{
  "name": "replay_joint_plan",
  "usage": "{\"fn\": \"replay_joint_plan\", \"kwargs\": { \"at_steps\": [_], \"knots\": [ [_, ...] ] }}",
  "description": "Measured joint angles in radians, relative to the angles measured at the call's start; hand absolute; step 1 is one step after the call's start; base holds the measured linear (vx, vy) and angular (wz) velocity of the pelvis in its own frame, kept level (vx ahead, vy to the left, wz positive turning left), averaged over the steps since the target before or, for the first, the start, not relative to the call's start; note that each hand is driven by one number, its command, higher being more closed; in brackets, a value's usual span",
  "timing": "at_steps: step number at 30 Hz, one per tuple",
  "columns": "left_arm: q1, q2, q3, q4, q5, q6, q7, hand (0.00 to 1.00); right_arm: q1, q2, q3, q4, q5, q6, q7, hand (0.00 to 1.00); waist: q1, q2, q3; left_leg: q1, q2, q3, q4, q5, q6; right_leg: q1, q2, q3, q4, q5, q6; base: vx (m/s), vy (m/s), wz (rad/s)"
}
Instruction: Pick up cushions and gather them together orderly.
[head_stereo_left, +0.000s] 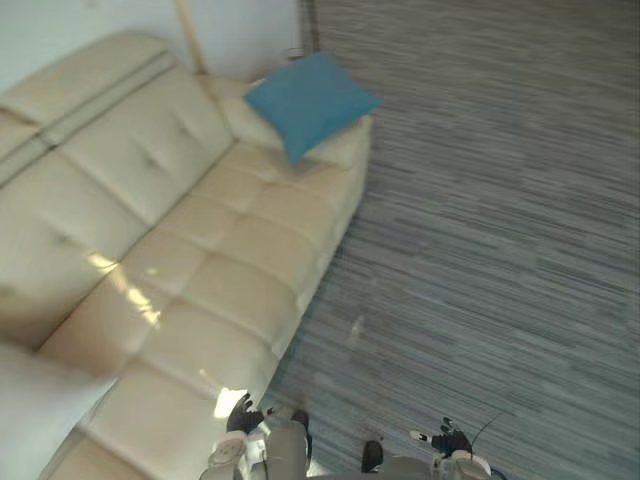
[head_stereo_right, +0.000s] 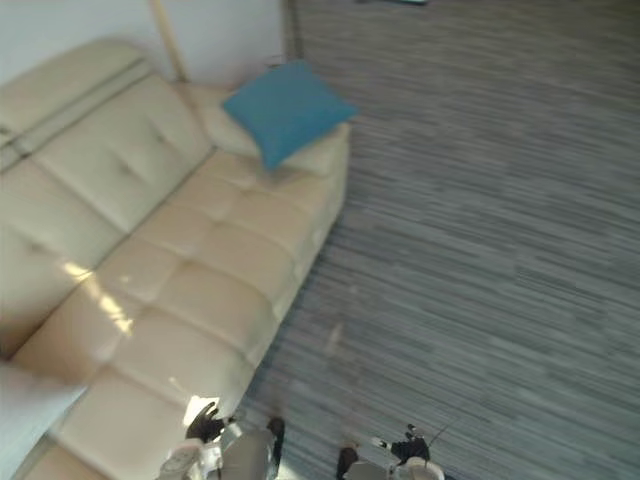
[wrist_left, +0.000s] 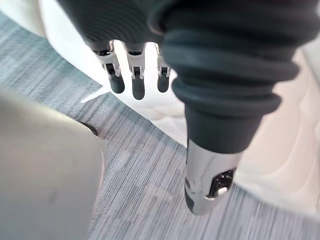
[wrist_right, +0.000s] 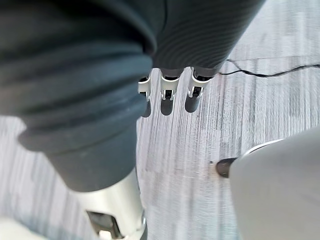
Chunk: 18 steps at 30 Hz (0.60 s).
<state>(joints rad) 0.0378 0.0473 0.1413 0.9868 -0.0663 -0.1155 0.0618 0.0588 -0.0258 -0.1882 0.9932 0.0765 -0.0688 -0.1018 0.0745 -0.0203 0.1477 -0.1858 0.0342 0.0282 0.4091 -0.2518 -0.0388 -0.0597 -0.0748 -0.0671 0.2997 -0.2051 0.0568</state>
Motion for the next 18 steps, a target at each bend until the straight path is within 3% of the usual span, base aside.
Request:
{"fn": "replay_joint_plan", "kwargs": {
  "at_steps": [3, 4, 6, 8, 10, 11, 12, 13, 14, 15, 16, 17, 18],
  "knots": [
    [-0.008, 0.012, -0.012, 0.027, 0.008, 0.007, 0.003, 0.0, -0.014, 0.007, 0.004, 0.004, 0.0, -0.003, 0.005, 0.0, 0.003, -0.011, 0.004, 0.123, -0.008, 0.073, -0.04, -0.018, 0.024, -0.083, -0.061, -0.068, 0.265, -0.042, 0.049, 0.32, 0.098, -0.7],
    [-0.009, 0.016, -0.036, 0.032, 0.008, 0.014, 0.004, 0.0, -0.021, 0.005, 0.008, 0.006, 0.0, -0.003, 0.007, 0.0, -0.018, -0.009, 0.004, 0.181, -0.005, 0.072, -0.091, -0.019, 0.025, -0.097, -0.093, -0.167, 0.315, -0.067, 0.033, 0.36, 0.018, -0.2],
    [-0.012, 0.017, -0.055, 0.037, 0.007, 0.013, 0.005, 0.0, -0.031, 0.005, 0.023, 0.007, 0.0, -0.004, 0.01, 0.0, -0.025, -0.003, 0.003, 0.213, 0.016, 0.078, -0.13, -0.018, 0.024, -0.121, -0.092, -0.234, 0.28, -0.075, 0.017, 0.3, -0.057, -0.09],
    [-0.023, 0.015, -0.064, 0.045, 0.007, 0.015, 0.006, 0.0, -0.065, 0.006, 0.047, 0.015, 0.0, -0.004, 0.015, 0.0, -0.026, 0.012, 0.014, 0.246, 0.058, 0.099, -0.175, -0.022, 0.012, -0.177, -0.057, -0.26, 0.184, -0.056, -0.008, 0.32, -0.138, -0.31],
    [-0.026, 0.012, -0.072, 0.046, 0.007, 0.016, 0.014, 0.0, -0.093, 0.002, 0.048, 0.016, 0.001, -0.004, 0.014, 0.0, -0.027, 0.031, 0.032, 0.285, 0.093, 0.124, -0.213, -0.024, -0.003, -0.235, -0.03, -0.259, 0.091, 0.019, -0.019, 0.29, -0.164, -0.36],
    [-0.025, 0.015, -0.086, 0.046, 0.007, 0.016, 0.017, 0.0, -0.102, -0.002, 0.049, 0.016, 0.001, -0.004, 0.014, 0.0, -0.033, 0.031, 0.038, 0.31, 0.102, 0.128, -0.231, -0.025, -0.011, -0.26, -0.026, -0.253, 0.017, 0.093, -0.027, 0.37, -0.242, -0.14],
    [-0.023, 0.023, -0.091, 0.044, 0.008, 0.016, 0.018, 0.0, -0.098, -0.002, 0.052, 0.018, 0.001, -0.004, 0.014, 0.0, -0.038, 0.001, 0.04, 0.34, 0.086, 0.122, -0.236, -0.029, -0.02, -0.258, -0.038, -0.226, -0.057, 0.175, -0.03, 0.4, -0.278, -0.03],
    [-0.023, 0.027, -0.091, 0.049, 0.01, 0.016, 0.018, 0.0, -0.096, -0.011, 0.052, 0.02, 0.0, -0.005, 0.014, 0.0, -0.04, -0.003, 0.047, 0.37, 0.081, 0.111, -0.237, -0.044, -0.045, -0.259, -0.045, -0.213, -0.029, 0.253, -0.084, 0.41, -0.315, -0.07],
    [-0.03, 0.015, -0.09, 0.057, 0.025, 0.015, 0.02, 0.0, -0.107, -0.03, 0.052, 0.026, -0.001, -0.004, 0.013, 0.0, -0.041, 0.031, 0.049, 0.383, 0.119, 0.091, -0.223, -0.043, -0.055, -0.266, -0.023, -0.22, 0.049, 0.186, -0.083, 0.38, -0.334, -0.07],
    [-0.033, 0.005, -0.093, 0.058, 0.038, 0.014, 0.019, 0.0, -0.107, -0.043, 0.049, 0.033, -0.008, -0.005, 0.012, 0.0, -0.046, 0.046, 0.043, 0.367, 0.134, 0.057, -0.162, -0.04, -0.06, -0.273, -0.009, -0.221, 0.089, 0.121, -0.088, 0.36, -0.331, -0.06],
    [-0.033, -0.004, -0.091, 0.06, 0.047, 0.013, 0.019, 0.0, -0.106, -0.046, 0.041, 0.047, -0.022, -0.004, 0.012, 0.0, -0.052, 0.056, 0.039, 0.33, 0.153, 0.034, -0.068, -0.04, -0.06, -0.26, 0.006, -0.232, 0.095, 0.095, -0.097, 0.36, -0.349, 0.09],
    [-0.033, -0.016, -0.08, 0.06, 0.049, 0.015, 0.017, 0.0, -0.1, -0.046, 0.033, 0.046, -0.035, -0.002, 0.01, 0.0, -0.056, 0.067, 0.045, 0.251, 0.181, -0.012, 0.116, -0.014, -0.083, -0.226, 0.032, -0.243, 0.085, 0.068, -0.108, 0.38, -0.345, 0.12],
    [-0.034, -0.02, -0.061, 0.044, 0.061, 0.015, 0.014, 0.0, -0.096, -0.048, 0.035, 0.043, -0.035, -0.001, 0.005, 0.0, -0.062, 0.077, 0.051, 0.152, 0.207, -0.066, 0.351, 0.06, -0.081, -0.164, 0.065, -0.257, 0.059, 0.046, -0.121, 0.48, -0.373, 0.07]
  ]
}}
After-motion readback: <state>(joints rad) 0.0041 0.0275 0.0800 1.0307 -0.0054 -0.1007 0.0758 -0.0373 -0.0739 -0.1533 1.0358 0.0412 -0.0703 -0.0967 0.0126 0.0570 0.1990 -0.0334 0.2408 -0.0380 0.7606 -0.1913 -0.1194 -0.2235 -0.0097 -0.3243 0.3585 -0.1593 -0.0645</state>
